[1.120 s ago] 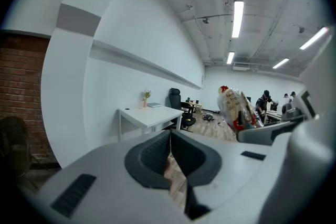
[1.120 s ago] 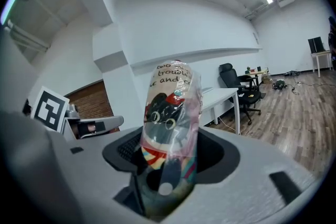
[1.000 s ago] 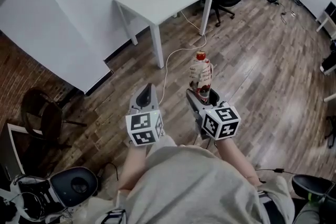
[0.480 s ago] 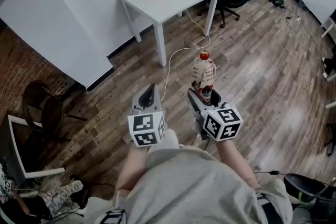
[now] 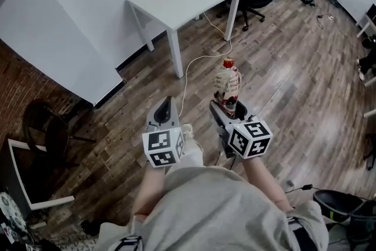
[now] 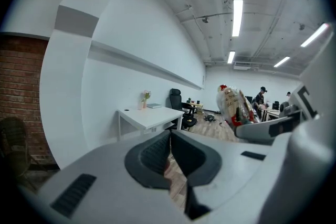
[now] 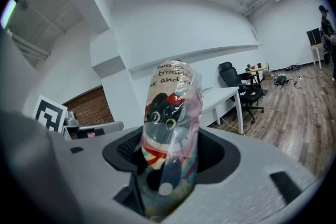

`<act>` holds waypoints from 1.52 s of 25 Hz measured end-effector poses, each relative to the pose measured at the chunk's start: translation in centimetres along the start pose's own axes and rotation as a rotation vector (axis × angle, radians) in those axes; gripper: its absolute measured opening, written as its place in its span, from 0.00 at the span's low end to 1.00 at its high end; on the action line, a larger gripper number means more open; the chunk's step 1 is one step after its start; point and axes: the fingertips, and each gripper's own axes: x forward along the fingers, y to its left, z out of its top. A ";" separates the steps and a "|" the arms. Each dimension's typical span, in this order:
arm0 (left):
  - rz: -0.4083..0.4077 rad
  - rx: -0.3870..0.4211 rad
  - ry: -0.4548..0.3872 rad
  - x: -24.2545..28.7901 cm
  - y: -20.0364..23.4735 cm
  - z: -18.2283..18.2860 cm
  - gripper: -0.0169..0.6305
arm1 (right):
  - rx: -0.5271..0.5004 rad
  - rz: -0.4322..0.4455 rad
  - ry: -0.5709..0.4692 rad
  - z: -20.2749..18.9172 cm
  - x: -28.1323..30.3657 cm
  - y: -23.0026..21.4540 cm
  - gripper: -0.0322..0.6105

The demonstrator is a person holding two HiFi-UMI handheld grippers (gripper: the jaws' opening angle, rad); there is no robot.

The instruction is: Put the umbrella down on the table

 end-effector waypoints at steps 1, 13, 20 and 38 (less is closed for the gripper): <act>-0.005 0.001 0.001 0.6 -0.1 0.1 0.04 | 0.004 -0.003 -0.002 0.2 0.3 -0.4 0.48; -0.050 -0.015 0.004 10.0 3.3 2.5 0.04 | -0.005 -0.032 -0.005 4.0 8.9 -3.9 0.48; -0.048 -0.039 0.003 15.8 6.9 5.1 0.04 | -0.002 -0.035 -0.012 7.2 15.1 -5.1 0.48; -0.106 -0.017 0.020 28.9 13.8 8.9 0.04 | 0.028 -0.096 -0.047 12.2 28.7 -8.5 0.48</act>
